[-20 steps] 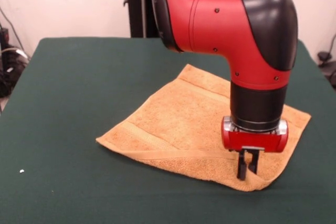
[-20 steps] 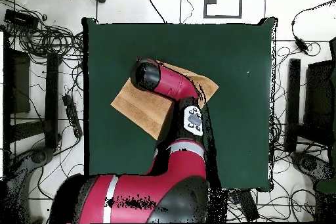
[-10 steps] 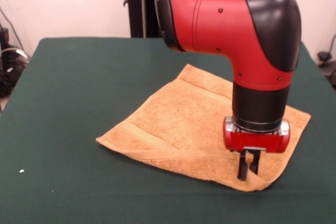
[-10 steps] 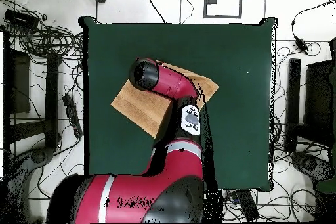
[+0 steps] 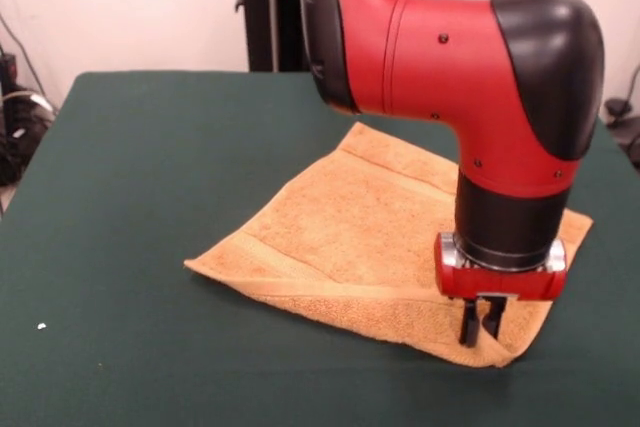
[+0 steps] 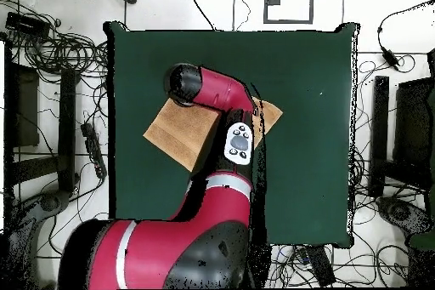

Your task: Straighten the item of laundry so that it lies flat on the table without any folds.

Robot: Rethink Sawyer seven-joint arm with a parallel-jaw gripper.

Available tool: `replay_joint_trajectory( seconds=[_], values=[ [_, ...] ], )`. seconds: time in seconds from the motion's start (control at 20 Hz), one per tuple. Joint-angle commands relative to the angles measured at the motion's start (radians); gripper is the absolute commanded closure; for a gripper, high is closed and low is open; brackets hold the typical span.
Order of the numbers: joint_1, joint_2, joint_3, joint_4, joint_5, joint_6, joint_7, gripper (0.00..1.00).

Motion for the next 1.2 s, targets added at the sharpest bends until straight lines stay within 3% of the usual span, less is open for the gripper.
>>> replay_joint_trajectory(
  seconds=[0.05, 1.2],
  values=[
    [0.023, 0.129, 0.017, -0.217, 0.019, 0.149, 0.281, 1.00],
    [-0.059, 0.400, 0.025, -0.677, 0.061, 0.471, 0.189, 1.00]
  ],
)
